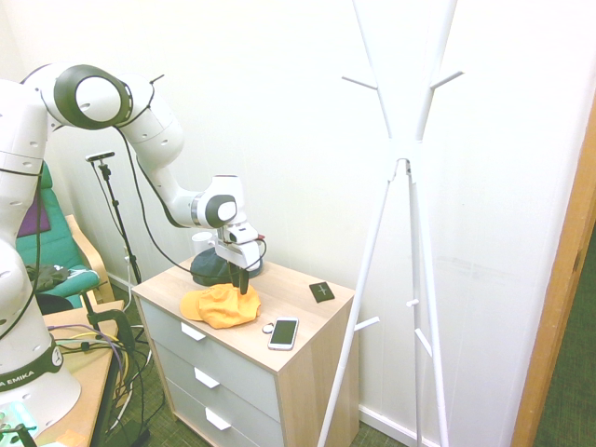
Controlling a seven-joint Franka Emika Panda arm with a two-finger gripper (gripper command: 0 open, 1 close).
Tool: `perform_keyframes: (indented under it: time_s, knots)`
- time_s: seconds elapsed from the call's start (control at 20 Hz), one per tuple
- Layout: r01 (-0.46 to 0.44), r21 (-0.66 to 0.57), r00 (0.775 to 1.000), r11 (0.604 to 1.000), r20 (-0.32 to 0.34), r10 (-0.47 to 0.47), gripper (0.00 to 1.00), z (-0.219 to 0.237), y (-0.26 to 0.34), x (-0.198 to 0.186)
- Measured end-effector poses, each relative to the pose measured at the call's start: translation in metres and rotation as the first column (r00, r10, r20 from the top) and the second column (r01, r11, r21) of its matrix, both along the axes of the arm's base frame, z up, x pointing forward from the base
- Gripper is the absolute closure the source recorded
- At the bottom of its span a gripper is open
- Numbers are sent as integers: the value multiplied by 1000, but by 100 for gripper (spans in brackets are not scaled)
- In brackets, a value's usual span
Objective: Hang the cap
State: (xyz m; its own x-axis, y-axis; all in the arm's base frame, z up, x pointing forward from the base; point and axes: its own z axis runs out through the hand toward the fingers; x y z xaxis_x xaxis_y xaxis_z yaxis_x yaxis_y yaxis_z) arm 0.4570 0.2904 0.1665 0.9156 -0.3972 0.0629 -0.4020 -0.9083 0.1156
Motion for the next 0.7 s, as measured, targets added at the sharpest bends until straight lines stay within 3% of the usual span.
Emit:
perform_keyframes:
  time_s: [0.7]
  knots:
    - [14, -12, 1000, 1000, 0, -14, 100, 0, -6, 6]
